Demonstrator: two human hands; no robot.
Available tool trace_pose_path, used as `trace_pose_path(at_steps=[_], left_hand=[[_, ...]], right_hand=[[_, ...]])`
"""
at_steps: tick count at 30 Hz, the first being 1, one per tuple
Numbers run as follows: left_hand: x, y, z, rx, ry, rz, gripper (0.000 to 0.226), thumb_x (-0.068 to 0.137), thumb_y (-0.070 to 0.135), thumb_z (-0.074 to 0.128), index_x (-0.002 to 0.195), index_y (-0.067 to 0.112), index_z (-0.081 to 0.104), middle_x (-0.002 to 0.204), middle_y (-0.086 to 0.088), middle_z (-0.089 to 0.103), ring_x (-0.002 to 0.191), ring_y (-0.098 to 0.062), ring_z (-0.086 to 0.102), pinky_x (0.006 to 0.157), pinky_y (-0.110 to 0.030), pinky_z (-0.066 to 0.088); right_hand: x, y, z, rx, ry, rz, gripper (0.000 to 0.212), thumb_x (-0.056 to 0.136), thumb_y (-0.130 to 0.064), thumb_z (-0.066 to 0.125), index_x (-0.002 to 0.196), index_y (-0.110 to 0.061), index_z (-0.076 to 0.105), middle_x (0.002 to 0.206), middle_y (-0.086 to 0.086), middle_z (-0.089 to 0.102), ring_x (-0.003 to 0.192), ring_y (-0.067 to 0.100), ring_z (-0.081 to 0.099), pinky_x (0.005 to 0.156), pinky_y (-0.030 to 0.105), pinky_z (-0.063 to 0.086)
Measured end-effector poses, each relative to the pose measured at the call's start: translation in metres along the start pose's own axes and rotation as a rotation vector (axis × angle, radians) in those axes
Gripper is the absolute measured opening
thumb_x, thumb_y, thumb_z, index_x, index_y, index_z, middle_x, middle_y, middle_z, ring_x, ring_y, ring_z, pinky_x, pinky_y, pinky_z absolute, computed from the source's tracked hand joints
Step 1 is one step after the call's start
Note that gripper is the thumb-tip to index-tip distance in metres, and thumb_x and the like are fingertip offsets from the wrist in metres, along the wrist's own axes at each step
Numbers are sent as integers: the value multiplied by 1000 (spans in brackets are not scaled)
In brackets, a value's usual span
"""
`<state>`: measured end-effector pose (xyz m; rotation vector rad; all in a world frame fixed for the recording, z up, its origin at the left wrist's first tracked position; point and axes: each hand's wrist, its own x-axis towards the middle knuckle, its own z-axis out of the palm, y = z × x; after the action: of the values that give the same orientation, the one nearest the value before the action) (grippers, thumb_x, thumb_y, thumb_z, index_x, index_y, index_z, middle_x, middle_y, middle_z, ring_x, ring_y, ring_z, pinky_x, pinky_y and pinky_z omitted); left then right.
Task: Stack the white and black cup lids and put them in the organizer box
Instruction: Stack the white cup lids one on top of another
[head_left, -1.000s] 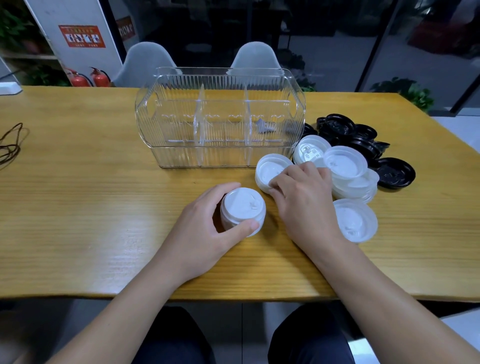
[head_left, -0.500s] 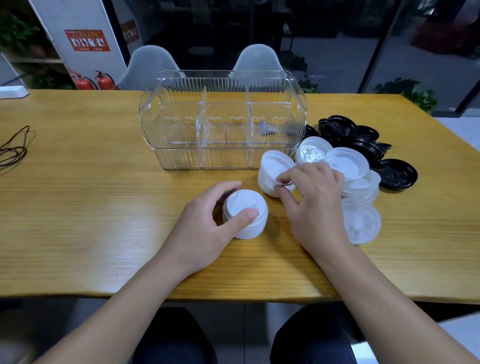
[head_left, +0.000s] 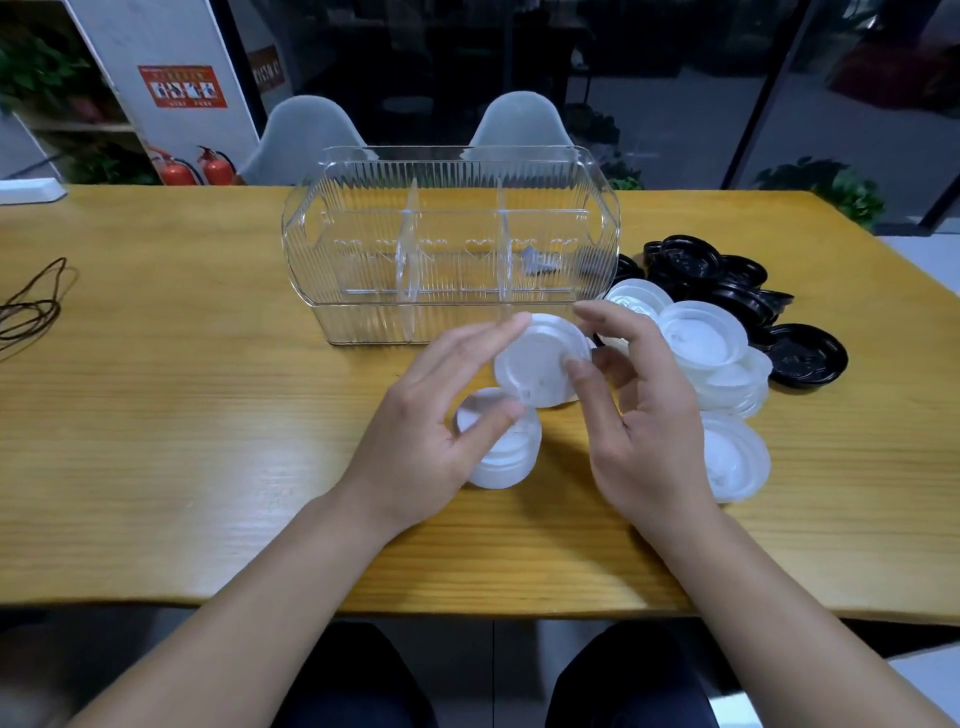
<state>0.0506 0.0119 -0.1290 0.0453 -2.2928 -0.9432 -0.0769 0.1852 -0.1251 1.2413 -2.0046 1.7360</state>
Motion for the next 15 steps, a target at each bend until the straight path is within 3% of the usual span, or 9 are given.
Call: trace_pose_path(at_steps=[3,5,10,13,15], left_hand=[[-2,-1,2,5,12,-16,80,95,13,93,166,25,58,154,9,63,149,-16,59,123,-26,43],[-2,-4,2,26,49,-11,80,92,10,95,163,22,61,147,7,67,141,-18,64,120,-31,48],[-4,-5,0,24,123,-4,75,88,17,100,156,16,68,127,3,73,117,-19,71,108,-33,55],[-3,-1,1,36,197,4,72,88,32,99,151,13,71,114,1,74,104,-17,69,100,-30,56],[-4,-1,0,50,238,13,72,88,42,96,148,11,73,105,0,73,97,-20,68,96,-28,55]], right_hand=[[1,1,0,125,8,76,30,111,-12,66,141,-14,63,131,-3,70,90,22,67,91,36,57],[3,0,0,145,19,103,25,110,-14,66,135,-13,66,131,-3,72,88,23,69,88,36,57],[3,1,0,157,-26,78,24,108,-13,71,131,-6,70,135,8,71,105,20,72,91,35,56],[0,3,0,101,-118,16,52,100,-17,85,146,-5,65,147,9,62,137,28,64,106,45,57],[-2,1,0,83,-190,8,71,95,-27,91,156,-9,59,154,7,55,148,31,56,109,49,58]])
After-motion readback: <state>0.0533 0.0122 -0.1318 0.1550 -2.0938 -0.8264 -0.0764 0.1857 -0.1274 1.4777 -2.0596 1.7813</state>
